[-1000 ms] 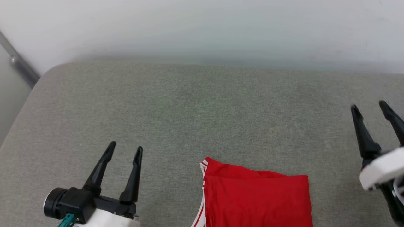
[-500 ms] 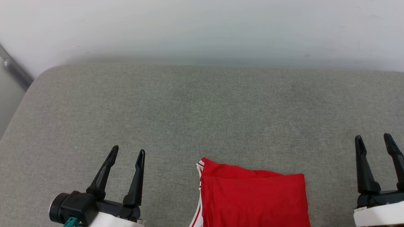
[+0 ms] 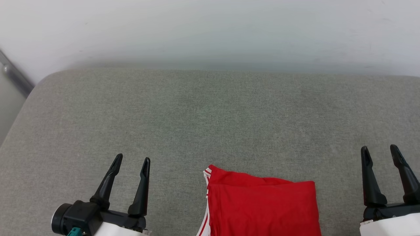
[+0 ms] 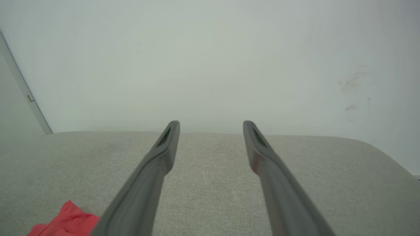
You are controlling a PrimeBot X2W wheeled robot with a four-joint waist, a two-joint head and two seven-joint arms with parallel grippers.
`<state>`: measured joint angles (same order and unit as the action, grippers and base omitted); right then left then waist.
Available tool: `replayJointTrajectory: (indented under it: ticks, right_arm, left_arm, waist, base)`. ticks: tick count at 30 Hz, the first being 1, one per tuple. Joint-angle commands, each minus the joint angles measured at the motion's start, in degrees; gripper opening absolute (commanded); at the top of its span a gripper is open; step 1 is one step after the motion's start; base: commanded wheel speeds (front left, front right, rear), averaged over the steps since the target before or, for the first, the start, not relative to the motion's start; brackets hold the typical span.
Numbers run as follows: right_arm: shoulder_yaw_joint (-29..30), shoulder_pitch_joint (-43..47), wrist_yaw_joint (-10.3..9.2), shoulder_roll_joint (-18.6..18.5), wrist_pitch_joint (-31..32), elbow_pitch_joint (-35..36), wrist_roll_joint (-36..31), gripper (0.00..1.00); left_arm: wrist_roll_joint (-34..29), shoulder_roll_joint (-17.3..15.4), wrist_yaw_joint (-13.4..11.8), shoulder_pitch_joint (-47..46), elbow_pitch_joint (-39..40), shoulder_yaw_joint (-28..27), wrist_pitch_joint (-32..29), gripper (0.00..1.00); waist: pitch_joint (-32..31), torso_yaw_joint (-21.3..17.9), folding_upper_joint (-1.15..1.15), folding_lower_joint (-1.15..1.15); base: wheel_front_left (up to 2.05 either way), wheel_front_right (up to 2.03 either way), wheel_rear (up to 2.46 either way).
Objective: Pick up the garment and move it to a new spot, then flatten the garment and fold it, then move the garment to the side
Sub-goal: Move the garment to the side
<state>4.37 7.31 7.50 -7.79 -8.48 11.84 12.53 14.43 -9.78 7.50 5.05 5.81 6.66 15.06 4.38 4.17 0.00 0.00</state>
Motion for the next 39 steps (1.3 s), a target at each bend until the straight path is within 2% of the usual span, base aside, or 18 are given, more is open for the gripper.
replayJointTrajectory:
  ticks: [1,5,8,10,15,17,18,20,23,26,30,32,39]
  right_arm:
    - [0.06,0.21,-0.02,0.37,0.43,-0.23,0.80,1.00]
    - [-0.43,0.56,-0.02,-0.32,2.56,-0.19,1.15,1.00]
    - [-1.59,0.35,-0.02,-1.31,6.69,0.16,2.00,1.00]
    - [-3.13,0.05,-0.02,-2.29,11.80,0.50,3.51,1.00]
    - [-6.01,-0.01,-0.02,-4.93,29.86,1.81,6.72,1.00]
    - [-5.86,0.49,-0.02,-4.88,37.78,2.62,8.14,1.00]
    - [-5.86,0.49,-0.02,-4.88,37.78,2.62,8.14,1.00]
    - [-5.50,0.89,-0.02,-4.50,45.41,3.76,9.04,1.00]
    - [-4.75,1.20,-0.02,-3.51,55.63,5.26,7.51,1.00]
    - [-5.08,0.73,-0.02,-2.60,62.30,6.38,6.02,1.00]
    - [-5.90,-1.04,-0.02,-1.47,65.91,4.99,5.02,1.00]
    - [-6.12,-1.68,-0.03,-1.69,66.10,3.54,3.89,1.00]
    - [-6.63,-2.45,-0.02,2.06,65.98,-4.61,1.99,1.00]
  left_arm:
    - [-0.02,0.00,-0.05,-0.16,-0.09,0.09,0.14,1.00]
    - [0.08,-0.11,-0.05,-0.67,-0.22,0.48,0.14,1.00]
    - [0.36,-0.34,-0.05,-0.94,0.03,0.24,0.14,1.00]
    - [0.27,-0.44,-0.05,-1.17,0.20,0.03,0.14,1.00]
    - [0.06,-0.60,-0.05,-1.93,0.16,0.50,0.14,1.00]
    - [-0.03,-0.59,-0.05,-2.23,0.23,0.90,0.14,1.00]
    - [-0.03,-0.59,-0.05,-2.23,0.23,0.90,0.14,1.00]
    - [0.01,-0.53,-0.05,-2.65,0.13,1.34,0.14,1.00]
    - [-0.15,-0.75,-0.05,-3.59,-0.15,1.98,0.14,1.00]
    - [-0.14,-0.64,-0.05,-4.16,-0.50,2.40,0.14,1.00]
    - [0.14,-0.90,-0.05,-5.28,-0.71,3.18,0.14,1.00]
    - [0.23,-1.07,-0.05,-5.76,-0.86,3.53,0.14,1.00]
    - [0.43,-1.17,-0.05,-6.85,-1.18,4.51,0.14,1.00]
  waist:
    - [0.07,-0.02,0.00,0.00]
    - [0.34,0.05,0.00,0.00]
    - [0.66,0.05,0.00,0.00]
    - [0.93,0.06,0.00,0.00]
    - [1.97,0.41,0.00,0.00]
    - [2.58,0.71,0.00,0.00]
    - [2.58,0.71,0.00,0.00]
    - [3.33,1.12,0.00,0.00]
    - [4.34,2.00,0.00,0.00]
    - [5.10,3.02,0.00,0.00]
    - [6.27,4.31,0.00,0.00]
    - [6.82,5.04,0.00,0.00]
    - [7.92,7.08,0.00,0.00]
  base:
    - [0.00,0.00,0.00]
    - [0.00,0.00,0.00]
    - [0.00,0.00,0.00]
    - [0.00,0.00,0.00]
    - [0.00,0.00,0.00]
    - [0.00,0.00,0.00]
    - [0.00,0.00,0.00]
    - [0.00,0.00,0.00]
    - [0.00,0.00,0.00]
    - [0.00,0.00,0.00]
    - [0.00,0.00,0.00]
    - [0.00,0.00,0.00]
    - [0.00,0.00,0.00]
